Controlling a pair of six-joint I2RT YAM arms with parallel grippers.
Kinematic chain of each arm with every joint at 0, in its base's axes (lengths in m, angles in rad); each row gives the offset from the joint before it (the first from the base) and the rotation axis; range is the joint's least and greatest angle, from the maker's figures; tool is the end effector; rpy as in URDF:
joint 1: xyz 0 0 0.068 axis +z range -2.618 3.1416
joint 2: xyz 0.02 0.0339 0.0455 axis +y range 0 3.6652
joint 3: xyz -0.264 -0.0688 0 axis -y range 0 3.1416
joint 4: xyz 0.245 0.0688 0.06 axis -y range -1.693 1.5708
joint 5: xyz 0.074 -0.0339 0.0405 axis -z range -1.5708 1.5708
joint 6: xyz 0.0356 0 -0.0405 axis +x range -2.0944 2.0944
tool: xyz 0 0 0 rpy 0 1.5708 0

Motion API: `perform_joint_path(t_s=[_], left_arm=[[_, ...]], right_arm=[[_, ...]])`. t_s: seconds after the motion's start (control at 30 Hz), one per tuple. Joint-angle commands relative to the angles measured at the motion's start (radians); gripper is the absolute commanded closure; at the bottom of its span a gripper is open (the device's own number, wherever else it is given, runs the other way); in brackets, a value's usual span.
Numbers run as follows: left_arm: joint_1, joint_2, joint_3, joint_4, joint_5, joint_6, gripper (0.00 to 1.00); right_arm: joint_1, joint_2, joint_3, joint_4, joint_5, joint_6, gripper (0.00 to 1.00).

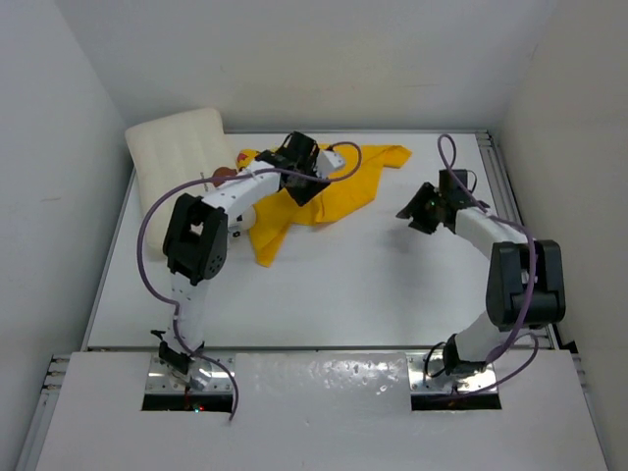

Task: Put the pillow into the pillowcase

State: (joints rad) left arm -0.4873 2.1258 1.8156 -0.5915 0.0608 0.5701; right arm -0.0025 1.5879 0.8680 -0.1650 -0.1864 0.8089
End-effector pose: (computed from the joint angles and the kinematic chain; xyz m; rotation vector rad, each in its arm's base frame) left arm 0.4219 -0.2260 0.2343 1.2687 2.1200 -0.0395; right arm 0.3173 0.0058 0.1767 0.9181 2.3508 0.5702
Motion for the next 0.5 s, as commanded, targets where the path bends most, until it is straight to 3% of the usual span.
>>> perform_joint_path(t_s=[0.0,0.07,0.17,0.2,0.3,0.47], left_arm=[[0.024,-0.104,-0.083,-0.148,-0.055,-0.027,0.62],[0.047,-0.122,-0.099,-0.217,-0.131,-0.099,0.68],[0.079,-0.191,-0.206,-0.237,-0.147,-0.156,0.59],[0.082,-0.235,-0.293,-0.214,-0.168,-0.168,0.49],[0.084,-0.305,-0.433,-0.157,-0.153,-0.226,0.34],[0.082,-0.325,-0.625,-0.018,-0.065,-0.338,0.29]], right_arm=[[0.068,0.061,0.145,-0.03,0.039,-0.065,0.57],[0.111,0.119,0.201,-0.013,0.039,-0.053,0.43],[0.182,0.214,0.321,-0.002,0.079,-0.056,0.34],[0.208,0.269,0.375,-0.002,0.1,-0.053,0.34],[0.239,0.352,0.465,0.013,0.105,-0.007,0.33],[0.317,0.521,0.636,0.032,0.08,0.023,0.33]])
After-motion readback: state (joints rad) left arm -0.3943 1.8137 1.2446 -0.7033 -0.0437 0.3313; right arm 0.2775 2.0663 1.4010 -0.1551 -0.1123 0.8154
